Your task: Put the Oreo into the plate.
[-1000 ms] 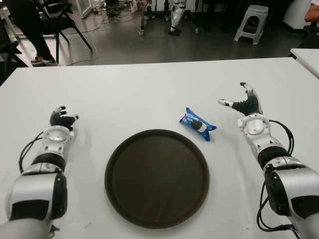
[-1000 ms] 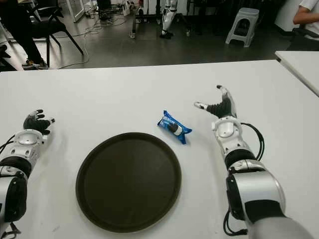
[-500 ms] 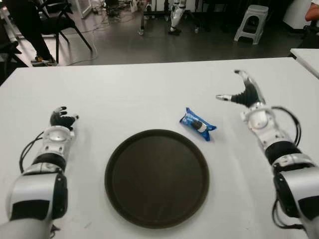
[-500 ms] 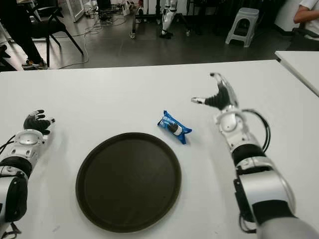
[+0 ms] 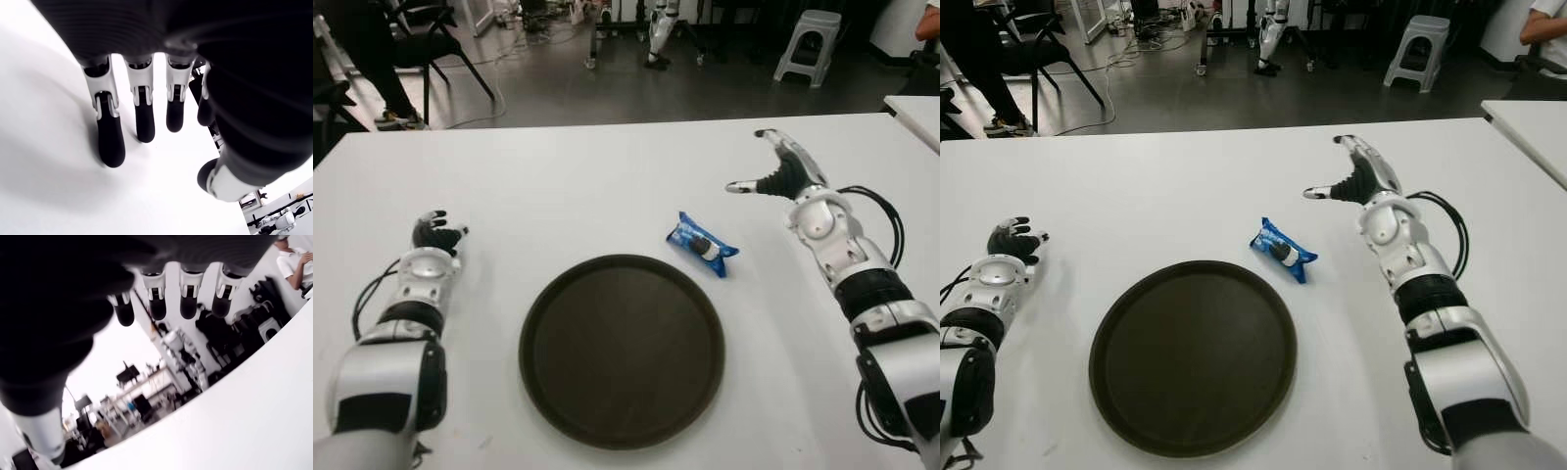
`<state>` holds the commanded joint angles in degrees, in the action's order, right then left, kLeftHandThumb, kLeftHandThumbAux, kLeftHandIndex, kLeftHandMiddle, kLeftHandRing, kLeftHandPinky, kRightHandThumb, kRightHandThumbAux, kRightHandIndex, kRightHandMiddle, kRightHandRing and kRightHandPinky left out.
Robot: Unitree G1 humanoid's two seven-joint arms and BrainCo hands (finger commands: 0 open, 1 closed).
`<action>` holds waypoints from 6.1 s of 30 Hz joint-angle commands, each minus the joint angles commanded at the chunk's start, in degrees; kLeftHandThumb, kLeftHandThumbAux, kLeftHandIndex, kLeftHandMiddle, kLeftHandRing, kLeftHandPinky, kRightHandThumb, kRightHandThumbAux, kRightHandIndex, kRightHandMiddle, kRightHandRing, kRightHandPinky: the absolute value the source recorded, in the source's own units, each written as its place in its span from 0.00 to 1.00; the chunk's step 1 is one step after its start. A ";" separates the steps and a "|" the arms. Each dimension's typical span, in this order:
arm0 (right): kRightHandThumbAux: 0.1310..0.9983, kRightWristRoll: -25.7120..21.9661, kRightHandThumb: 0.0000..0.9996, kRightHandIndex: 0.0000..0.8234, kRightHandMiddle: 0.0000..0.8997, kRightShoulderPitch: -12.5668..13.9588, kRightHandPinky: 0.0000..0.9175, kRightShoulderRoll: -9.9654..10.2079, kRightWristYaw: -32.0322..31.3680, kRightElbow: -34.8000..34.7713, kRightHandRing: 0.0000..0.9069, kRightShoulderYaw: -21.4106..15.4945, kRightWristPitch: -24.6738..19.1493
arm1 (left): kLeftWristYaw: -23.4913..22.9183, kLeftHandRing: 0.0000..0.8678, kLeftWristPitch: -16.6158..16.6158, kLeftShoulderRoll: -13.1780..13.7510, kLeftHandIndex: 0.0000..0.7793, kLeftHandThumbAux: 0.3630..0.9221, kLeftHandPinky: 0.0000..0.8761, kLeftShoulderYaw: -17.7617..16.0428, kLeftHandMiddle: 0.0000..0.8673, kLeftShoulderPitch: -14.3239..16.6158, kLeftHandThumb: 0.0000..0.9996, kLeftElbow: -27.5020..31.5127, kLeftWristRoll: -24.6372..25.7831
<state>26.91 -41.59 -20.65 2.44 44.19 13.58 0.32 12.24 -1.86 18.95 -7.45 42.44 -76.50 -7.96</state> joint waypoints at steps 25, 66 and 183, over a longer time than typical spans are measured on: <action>0.66 6.77 0.00 0.03 0.07 2.34 0.00 4.48 -15.92 -21.05 0.05 10.08 -15.33 | 0.10 0.20 0.04 -0.25 0.22 0.72 0.17 -0.13 0.18 0.12 0.32 -0.13 0.17; 0.79 10.90 0.00 0.04 0.09 -6.03 0.00 11.38 -19.67 -3.21 0.03 16.91 -16.24 | 0.25 0.21 -0.09 -0.45 0.22 0.70 0.20 -0.04 0.20 0.39 0.30 -0.09 0.22; 0.75 15.41 0.00 0.09 0.12 -1.02 0.00 5.98 -31.99 -16.11 0.08 18.09 -30.36 | -0.12 0.21 -0.10 -0.34 0.51 0.65 0.19 0.47 0.20 0.52 0.68 -0.08 0.02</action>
<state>42.31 -42.62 -14.67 -29.55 28.08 31.66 -30.04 12.13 -1.96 18.61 -6.98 42.96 -76.58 -7.94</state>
